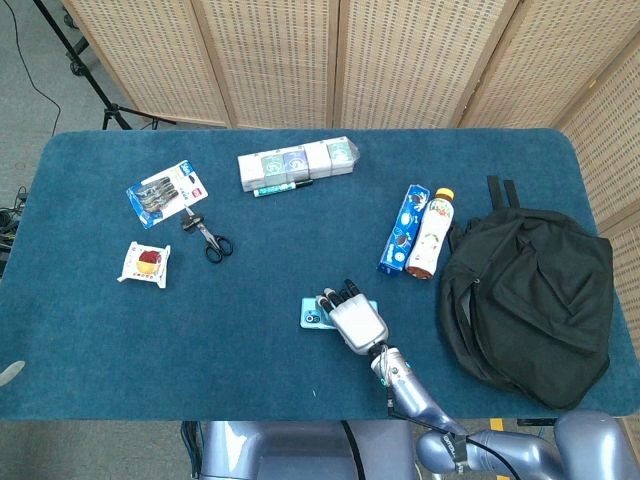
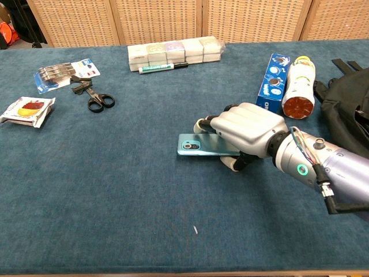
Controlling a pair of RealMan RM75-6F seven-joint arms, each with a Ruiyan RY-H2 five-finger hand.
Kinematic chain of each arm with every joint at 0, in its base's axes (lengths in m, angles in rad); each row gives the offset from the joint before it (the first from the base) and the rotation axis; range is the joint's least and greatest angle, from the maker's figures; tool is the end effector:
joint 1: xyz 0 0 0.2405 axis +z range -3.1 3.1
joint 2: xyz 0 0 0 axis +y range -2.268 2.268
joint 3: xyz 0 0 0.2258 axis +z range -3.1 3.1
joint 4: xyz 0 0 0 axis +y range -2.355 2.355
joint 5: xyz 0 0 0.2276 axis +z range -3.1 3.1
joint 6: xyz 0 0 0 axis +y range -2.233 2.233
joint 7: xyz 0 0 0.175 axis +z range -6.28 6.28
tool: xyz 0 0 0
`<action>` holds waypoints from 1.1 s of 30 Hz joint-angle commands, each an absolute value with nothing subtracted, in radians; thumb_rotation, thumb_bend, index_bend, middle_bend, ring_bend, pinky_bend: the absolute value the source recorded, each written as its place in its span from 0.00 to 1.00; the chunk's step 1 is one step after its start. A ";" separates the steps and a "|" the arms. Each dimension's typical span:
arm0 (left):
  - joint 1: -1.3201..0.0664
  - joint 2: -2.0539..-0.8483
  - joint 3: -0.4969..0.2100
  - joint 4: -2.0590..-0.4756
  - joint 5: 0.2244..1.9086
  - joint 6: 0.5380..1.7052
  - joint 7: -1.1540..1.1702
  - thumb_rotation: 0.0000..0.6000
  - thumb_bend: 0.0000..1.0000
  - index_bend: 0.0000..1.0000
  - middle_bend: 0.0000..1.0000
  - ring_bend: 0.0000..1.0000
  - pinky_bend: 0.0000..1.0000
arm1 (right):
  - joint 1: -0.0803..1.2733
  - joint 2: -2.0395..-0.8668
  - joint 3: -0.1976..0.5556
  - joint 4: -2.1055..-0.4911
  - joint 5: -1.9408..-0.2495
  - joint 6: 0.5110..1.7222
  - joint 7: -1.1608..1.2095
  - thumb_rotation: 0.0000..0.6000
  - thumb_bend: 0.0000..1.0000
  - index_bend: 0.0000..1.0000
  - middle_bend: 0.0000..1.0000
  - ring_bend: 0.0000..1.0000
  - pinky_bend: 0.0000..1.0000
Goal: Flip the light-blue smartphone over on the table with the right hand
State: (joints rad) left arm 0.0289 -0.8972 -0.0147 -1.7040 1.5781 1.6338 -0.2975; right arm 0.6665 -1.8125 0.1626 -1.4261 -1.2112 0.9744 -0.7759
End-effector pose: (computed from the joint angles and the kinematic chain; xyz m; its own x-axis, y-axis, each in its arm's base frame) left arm -0.2902 0.1695 0.1970 0.2405 -0.0645 0.9685 0.9705 -0.0035 -0.2413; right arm -0.0781 -0.2965 -0.1175 0.6681 -0.1500 0.7288 -0.6746 -0.5355 0.5082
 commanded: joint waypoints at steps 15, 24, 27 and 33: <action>0.029 -0.898 -0.014 -1.706 1.579 1.634 -0.294 1.00 0.00 0.00 0.00 0.00 0.00 | 0.763 -1.813 0.273 -1.379 -1.127 0.968 -0.799 1.00 0.81 0.42 0.41 0.33 0.15; 0.029 -0.899 -0.014 -1.706 1.577 1.632 -0.290 1.00 0.00 0.00 0.00 0.00 0.00 | 0.833 -1.827 0.291 -1.314 -0.958 0.945 -0.980 1.00 0.42 0.26 0.09 0.09 0.16; 0.030 -0.900 -0.015 -1.706 1.576 1.632 -0.289 1.00 0.00 0.00 0.00 0.00 0.00 | 0.854 -1.840 0.307 -1.316 -0.926 0.973 -1.013 1.00 0.41 0.23 0.07 0.05 0.15; 0.027 -0.900 -0.014 -1.706 1.577 1.627 -0.290 1.00 0.00 0.00 0.00 0.00 0.00 | 0.871 -1.848 0.305 -1.315 -0.965 1.030 -0.995 1.00 0.39 0.22 0.06 0.03 0.15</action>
State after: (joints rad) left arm 0.0273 -0.8995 -0.0144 -1.7060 1.5768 1.6275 -0.2899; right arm 0.8654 -1.8444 0.3071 -1.3178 -0.9484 1.0139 -1.0030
